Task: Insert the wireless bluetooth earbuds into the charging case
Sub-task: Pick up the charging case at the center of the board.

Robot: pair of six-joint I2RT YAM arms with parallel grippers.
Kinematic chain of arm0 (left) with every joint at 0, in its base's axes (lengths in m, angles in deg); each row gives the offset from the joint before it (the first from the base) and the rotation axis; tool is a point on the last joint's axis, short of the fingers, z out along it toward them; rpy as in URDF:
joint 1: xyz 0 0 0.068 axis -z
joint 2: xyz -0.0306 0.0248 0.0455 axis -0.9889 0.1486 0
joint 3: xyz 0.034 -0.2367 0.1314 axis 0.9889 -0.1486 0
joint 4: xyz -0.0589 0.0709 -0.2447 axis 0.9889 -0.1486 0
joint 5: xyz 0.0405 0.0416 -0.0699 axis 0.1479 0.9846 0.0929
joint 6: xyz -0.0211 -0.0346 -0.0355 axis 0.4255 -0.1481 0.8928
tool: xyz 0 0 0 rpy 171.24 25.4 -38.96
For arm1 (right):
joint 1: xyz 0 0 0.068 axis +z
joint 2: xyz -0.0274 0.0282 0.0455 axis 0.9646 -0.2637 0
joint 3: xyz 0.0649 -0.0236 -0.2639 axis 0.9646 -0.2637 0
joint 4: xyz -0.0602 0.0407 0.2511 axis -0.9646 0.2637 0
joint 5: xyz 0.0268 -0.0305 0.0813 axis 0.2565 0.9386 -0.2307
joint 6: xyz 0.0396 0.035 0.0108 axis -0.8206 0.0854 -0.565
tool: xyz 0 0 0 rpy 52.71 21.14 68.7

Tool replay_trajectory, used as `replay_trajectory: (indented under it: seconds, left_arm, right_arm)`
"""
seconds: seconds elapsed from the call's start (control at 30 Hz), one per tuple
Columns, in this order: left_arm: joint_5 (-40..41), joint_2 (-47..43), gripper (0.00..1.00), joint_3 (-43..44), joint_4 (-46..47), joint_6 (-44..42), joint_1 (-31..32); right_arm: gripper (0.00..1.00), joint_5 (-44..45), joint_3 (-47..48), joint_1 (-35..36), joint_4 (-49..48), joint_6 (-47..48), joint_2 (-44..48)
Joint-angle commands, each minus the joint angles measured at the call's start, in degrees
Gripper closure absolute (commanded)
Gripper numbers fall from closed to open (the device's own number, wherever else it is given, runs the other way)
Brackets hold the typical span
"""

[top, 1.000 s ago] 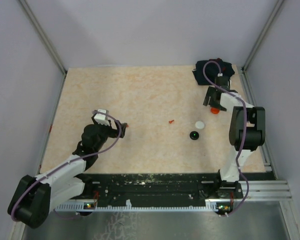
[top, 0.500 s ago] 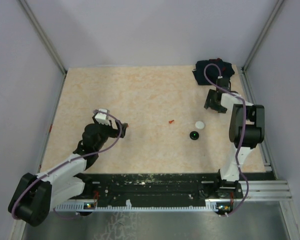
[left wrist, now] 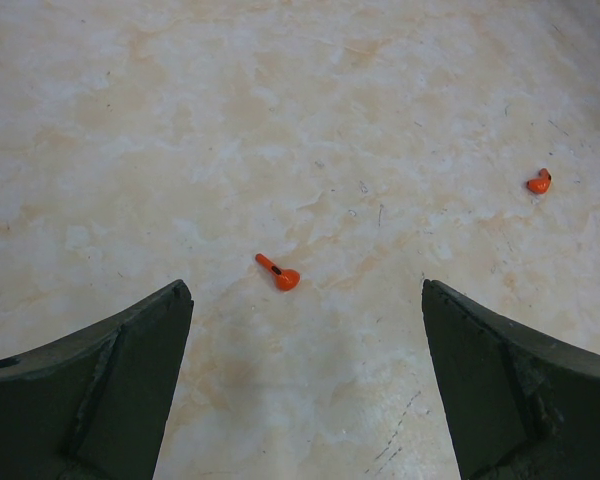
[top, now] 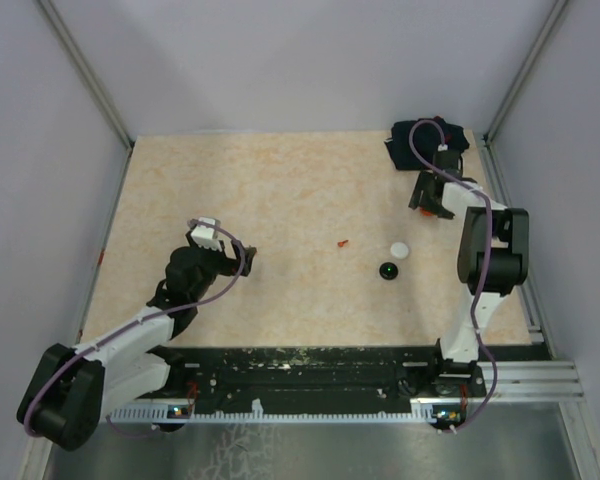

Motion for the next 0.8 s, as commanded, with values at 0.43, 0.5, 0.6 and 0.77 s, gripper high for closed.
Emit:
replay_trajectory:
  seconds: [0.43, 0.5, 0.6, 0.77]
  left_arm:
    - [-0.91, 0.19, 0.00, 2.07, 0.69, 0.31, 0.13]
    - [-0.92, 0.15, 0.00, 2.05, 0.66, 0.35, 0.15]
    - [-1.14, 0.03, 0.00, 2.09, 0.76, 0.39, 0.16]
    - [-2.00, 0.19, 0.00, 2.14, 1.03, 0.77, 0.15]
  right_arm:
    - [0.33, 0.41, 8.18, -0.38, -2.09, -3.19, -7.16]
    - [0.34, 0.46, 8.77, -0.36, -1.55, -2.93, -7.56]
    - [0.35, 0.41, 8.84, -0.34, -1.65, -2.32, -7.74]
    - [0.38, -0.54, 8.73, -0.36, -1.54, -0.68, -7.34]
